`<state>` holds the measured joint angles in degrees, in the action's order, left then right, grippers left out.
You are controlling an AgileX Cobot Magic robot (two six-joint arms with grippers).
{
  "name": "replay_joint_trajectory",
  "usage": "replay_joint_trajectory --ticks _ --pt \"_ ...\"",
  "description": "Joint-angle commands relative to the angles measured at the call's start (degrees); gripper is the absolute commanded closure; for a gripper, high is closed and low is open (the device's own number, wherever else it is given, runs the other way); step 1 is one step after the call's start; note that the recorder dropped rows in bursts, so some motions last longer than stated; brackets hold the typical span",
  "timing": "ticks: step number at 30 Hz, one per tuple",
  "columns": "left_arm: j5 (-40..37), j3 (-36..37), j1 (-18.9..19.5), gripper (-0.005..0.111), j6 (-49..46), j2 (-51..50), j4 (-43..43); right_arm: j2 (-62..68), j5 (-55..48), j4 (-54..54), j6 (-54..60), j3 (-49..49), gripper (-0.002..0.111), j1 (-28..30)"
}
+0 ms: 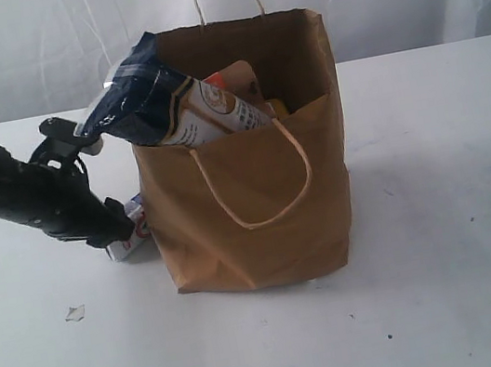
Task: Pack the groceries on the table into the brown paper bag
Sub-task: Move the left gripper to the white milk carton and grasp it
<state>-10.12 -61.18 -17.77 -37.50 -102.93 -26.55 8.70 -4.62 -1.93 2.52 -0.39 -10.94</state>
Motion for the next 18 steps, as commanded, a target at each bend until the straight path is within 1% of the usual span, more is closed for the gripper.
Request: replay_joint_trajectory --ticks 1,4,5,6,7,9,11,12,16,18 --pt "-0.6 -2.3 0.4 0.038 -1.2 -3.6 -1.1 -0.2 0.0 0.1 0.3 0.4 0.108 0.2" --pt "0.0 -2.5 0.4 0.040 -1.5 -6.5 -1.2 -0.2 0.0 0.1 0.3 0.4 0.108 0.2" --pt "0.3 -2.5 0.4 0.043 -1.5 -7.1 -1.2 -0.2 0.0 0.1 0.3 0.4 0.108 0.2" --pt "0.7 -2.5 0.4 0.049 -1.5 -7.5 -1.2 -0.2 0.0 0.1 0.3 0.4 0.108 0.2" --pt "1.3 -2.5 0.4 0.057 -1.5 -7.8 -1.2 -0.2 0.0 0.1 0.3 0.4 0.108 0.2" --pt "2.1 -2.5 0.4 0.076 -1.2 -7.7 -1.9 -0.2 0.0 0.1 0.3 0.4 0.108 0.2" --pt "2.4 -2.5 0.4 0.101 -0.8 -6.5 -1.9 -0.2 0.0 0.1 0.3 0.4 0.108 0.2" --pt "2.4 -2.5 0.4 0.106 -0.8 -5.7 -1.9 -0.2 0.0 0.1 0.3 0.4 0.108 0.2" --pt "3.2 -2.5 0.5 0.106 0.7 1.1 -1.9 -0.2 0.0 0.1 0.3 0.4 0.108 0.2" --pt "2.4 -2.5 1.1 0.106 0.9 5.5 -1.9 -0.2 0.0 0.1 0.3 0.4 0.108 0.2"
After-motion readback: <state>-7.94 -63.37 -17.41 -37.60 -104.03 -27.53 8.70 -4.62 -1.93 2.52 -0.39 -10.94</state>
